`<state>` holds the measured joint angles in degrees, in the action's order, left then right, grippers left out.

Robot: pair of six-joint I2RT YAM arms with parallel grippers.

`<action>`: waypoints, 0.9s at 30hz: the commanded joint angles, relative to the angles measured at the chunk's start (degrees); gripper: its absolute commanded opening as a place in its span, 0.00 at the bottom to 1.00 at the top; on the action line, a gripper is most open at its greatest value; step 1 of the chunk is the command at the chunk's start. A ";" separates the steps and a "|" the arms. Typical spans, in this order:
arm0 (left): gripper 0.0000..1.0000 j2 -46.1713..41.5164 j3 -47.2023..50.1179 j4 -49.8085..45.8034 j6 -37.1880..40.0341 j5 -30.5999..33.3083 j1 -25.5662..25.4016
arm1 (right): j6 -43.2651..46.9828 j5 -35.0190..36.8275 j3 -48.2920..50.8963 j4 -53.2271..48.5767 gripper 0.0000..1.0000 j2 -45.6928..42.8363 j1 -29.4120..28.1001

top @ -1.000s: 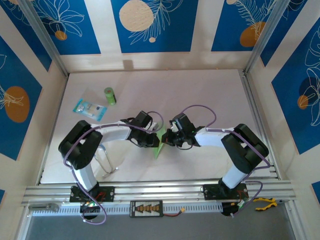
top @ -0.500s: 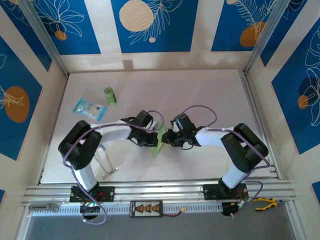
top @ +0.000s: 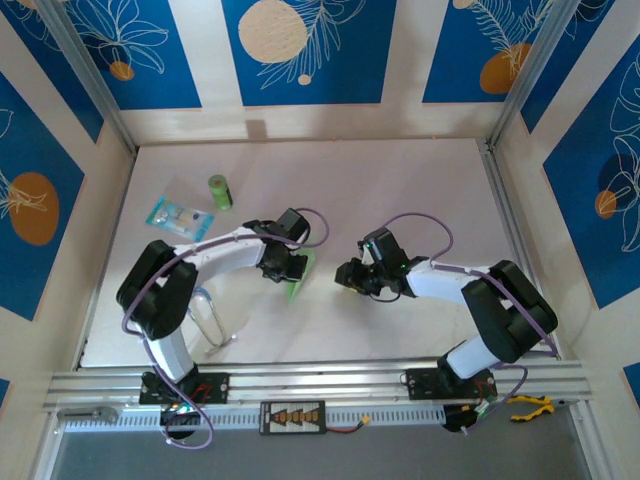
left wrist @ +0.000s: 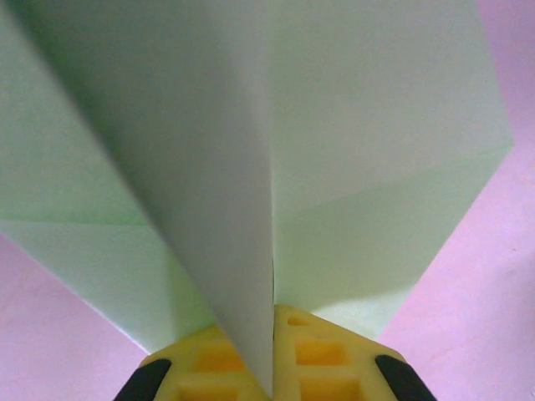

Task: Fold a paper plane with a square sheet of paper (pick it up from the middle)
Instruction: Move a paper plane to the center of the table.

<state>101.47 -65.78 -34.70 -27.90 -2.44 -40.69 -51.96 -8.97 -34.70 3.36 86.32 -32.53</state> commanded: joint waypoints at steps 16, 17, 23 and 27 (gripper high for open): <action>0.08 4.33 -2.66 -3.62 -0.03 -0.27 -0.46 | 0.46 -2.44 1.43 1.88 0.33 -0.36 0.54; 0.09 4.48 -2.70 -3.55 -0.13 -0.45 -0.46 | 0.55 -2.45 1.31 1.83 0.33 -0.22 0.54; 0.10 4.62 -2.80 -2.89 -0.82 -1.62 -0.45 | 0.64 -2.54 1.29 1.83 0.34 -0.23 0.54; 0.11 4.68 -2.61 -2.25 -1.36 -2.30 -0.52 | 0.64 -2.71 1.23 1.91 0.33 -0.28 0.54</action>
<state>105.32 -67.24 -36.86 -28.42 -3.18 -40.69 -51.96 -10.31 -33.85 5.17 85.95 -32.23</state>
